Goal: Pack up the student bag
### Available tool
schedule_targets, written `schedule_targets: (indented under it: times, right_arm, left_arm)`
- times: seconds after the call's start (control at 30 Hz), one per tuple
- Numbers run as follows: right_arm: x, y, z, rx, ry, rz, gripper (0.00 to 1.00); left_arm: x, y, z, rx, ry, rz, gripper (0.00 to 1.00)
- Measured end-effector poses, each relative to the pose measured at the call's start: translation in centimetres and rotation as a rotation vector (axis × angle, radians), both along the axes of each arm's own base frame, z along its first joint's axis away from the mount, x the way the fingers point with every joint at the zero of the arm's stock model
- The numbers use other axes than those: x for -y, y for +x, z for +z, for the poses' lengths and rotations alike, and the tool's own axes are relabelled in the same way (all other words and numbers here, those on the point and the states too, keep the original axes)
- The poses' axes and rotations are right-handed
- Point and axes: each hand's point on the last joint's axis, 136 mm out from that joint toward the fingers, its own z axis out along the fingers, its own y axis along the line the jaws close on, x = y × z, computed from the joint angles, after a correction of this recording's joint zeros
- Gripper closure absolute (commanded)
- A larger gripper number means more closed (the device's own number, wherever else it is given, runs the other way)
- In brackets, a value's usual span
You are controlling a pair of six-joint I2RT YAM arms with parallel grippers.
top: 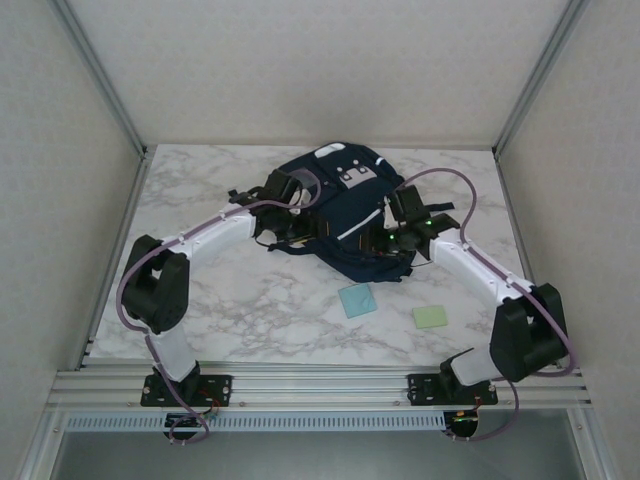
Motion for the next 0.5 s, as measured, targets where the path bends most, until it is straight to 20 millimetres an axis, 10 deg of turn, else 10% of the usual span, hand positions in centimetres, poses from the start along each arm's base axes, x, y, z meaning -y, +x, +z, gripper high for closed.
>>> schedule_targets:
  times: [0.5]
  right_arm:
    - [-0.8,-1.0,-4.8,-0.109,-0.082,0.072,0.62]
  left_arm:
    - [0.8,1.6,0.4,0.026,-0.052,0.058,0.39]
